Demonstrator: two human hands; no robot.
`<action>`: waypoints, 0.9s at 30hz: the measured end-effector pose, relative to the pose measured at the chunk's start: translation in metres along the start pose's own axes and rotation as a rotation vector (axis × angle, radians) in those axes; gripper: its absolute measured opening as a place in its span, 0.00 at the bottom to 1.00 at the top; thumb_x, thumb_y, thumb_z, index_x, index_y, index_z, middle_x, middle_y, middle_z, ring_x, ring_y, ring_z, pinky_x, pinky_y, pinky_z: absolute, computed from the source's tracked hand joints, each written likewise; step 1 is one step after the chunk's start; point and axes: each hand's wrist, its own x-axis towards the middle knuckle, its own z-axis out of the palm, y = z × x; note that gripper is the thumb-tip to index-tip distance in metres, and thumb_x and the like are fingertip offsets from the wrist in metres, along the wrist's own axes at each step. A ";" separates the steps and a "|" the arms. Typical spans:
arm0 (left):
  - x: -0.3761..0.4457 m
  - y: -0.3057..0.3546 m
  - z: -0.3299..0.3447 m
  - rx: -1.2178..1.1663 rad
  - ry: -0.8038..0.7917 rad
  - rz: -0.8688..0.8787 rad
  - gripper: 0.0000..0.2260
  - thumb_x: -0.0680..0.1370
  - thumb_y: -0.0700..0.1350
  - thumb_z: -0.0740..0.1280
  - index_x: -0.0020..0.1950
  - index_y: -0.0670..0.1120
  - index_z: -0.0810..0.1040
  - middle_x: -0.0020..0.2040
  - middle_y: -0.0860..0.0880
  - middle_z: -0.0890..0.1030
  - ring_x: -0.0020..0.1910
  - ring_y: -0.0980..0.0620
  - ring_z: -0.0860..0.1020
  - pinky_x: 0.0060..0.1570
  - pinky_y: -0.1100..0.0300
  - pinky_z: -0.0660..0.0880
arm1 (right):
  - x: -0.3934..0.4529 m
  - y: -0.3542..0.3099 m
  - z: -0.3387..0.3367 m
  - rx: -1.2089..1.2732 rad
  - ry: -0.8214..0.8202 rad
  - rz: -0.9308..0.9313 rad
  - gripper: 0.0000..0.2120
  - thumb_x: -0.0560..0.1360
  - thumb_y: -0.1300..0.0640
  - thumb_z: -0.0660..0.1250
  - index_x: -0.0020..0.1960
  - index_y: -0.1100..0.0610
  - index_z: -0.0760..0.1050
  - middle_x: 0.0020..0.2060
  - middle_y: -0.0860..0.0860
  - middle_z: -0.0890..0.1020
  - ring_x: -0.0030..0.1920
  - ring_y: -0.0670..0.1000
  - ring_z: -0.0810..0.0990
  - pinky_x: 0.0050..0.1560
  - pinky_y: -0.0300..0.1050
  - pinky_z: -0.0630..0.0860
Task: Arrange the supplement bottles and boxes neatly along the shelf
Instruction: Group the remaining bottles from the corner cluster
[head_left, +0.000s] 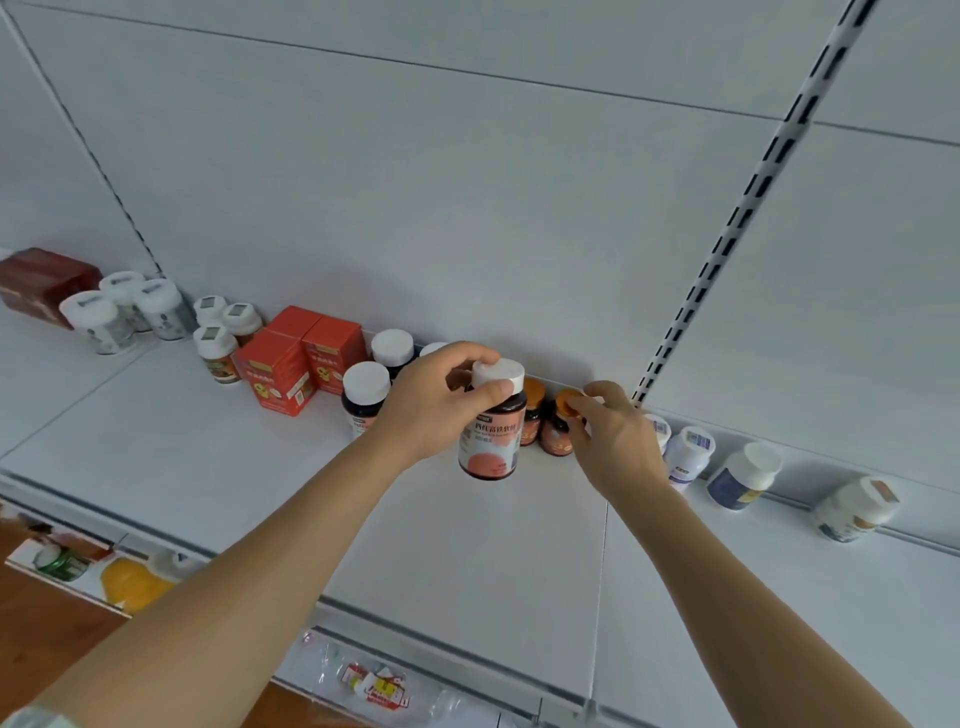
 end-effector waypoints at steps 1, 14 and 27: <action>0.003 -0.001 -0.003 0.006 -0.015 0.012 0.13 0.73 0.54 0.74 0.56 0.59 0.80 0.55 0.63 0.81 0.56 0.65 0.77 0.59 0.58 0.76 | -0.002 -0.002 0.001 -0.014 0.019 0.010 0.10 0.72 0.65 0.71 0.51 0.55 0.83 0.53 0.56 0.80 0.40 0.60 0.81 0.34 0.46 0.76; 0.016 -0.012 -0.037 0.044 -0.120 0.165 0.17 0.74 0.50 0.73 0.62 0.56 0.76 0.60 0.61 0.78 0.60 0.63 0.76 0.57 0.66 0.72 | -0.008 -0.020 -0.001 -0.141 0.049 0.051 0.14 0.73 0.63 0.71 0.58 0.56 0.80 0.58 0.59 0.77 0.53 0.65 0.78 0.38 0.53 0.77; 0.018 -0.033 -0.073 0.498 -0.203 0.320 0.23 0.73 0.48 0.72 0.67 0.49 0.75 0.63 0.53 0.77 0.62 0.53 0.74 0.62 0.55 0.71 | -0.020 -0.093 0.013 -0.067 0.092 -0.210 0.14 0.73 0.60 0.69 0.58 0.60 0.78 0.58 0.59 0.77 0.57 0.63 0.75 0.47 0.54 0.78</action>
